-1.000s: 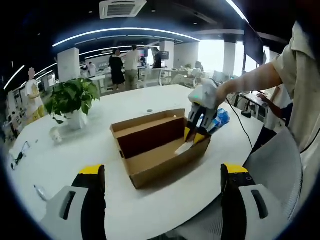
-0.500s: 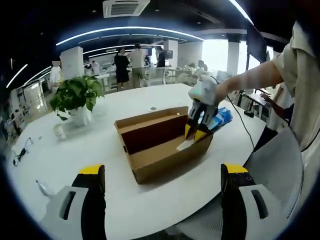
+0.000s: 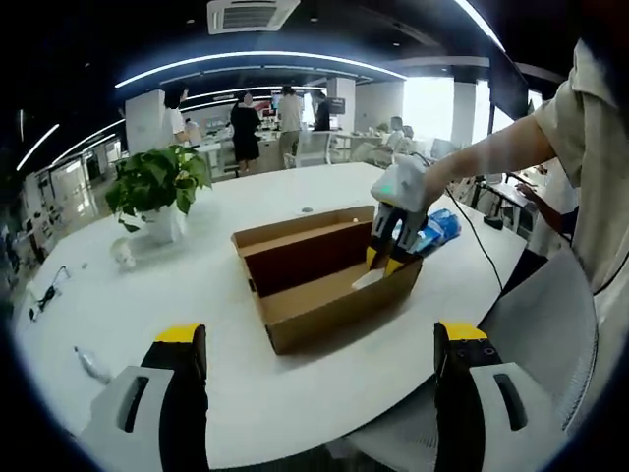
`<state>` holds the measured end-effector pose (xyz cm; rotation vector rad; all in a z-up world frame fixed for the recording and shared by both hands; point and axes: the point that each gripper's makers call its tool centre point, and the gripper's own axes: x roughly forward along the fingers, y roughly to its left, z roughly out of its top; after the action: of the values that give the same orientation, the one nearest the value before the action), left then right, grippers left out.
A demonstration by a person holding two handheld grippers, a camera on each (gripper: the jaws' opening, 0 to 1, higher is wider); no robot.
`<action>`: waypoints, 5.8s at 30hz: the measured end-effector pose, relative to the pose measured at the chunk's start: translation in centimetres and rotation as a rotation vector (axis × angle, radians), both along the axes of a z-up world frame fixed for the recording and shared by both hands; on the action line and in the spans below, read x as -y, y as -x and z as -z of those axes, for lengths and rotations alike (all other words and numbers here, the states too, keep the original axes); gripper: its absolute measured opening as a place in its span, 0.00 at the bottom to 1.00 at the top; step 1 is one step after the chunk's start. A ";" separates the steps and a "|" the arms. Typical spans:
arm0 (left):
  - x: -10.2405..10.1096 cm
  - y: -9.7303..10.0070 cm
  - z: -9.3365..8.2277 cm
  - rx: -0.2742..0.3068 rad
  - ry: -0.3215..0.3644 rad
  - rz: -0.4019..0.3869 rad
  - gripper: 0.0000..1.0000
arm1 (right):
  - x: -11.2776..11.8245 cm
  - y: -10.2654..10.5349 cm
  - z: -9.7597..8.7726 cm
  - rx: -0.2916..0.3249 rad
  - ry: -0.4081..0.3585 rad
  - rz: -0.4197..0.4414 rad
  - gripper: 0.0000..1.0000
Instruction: Operate the shoe box by opening the lid, removing the specified soft item, and placing it in the target area until the item is outside and the box remains undamaged.
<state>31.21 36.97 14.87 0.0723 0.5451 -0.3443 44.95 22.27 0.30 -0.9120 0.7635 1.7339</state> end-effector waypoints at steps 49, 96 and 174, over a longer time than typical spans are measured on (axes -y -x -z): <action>4.9 -0.6 -0.2 -0.009 0.008 0.054 1.00 | 9.4 -5.1 -18.2 0.139 -0.183 0.070 0.15; 5.1 -1.2 -2.2 0.070 0.060 0.001 1.00 | 30.2 -19.8 -14.4 0.358 0.024 0.191 0.16; 4.3 -3.1 -1.0 0.014 0.002 0.036 0.92 | 33.1 -20.1 -2.6 0.301 0.137 0.227 0.22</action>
<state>34.29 32.70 15.83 0.0826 0.5305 -0.3793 65.03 -10.79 2.91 -1.1046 0.7587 1.3228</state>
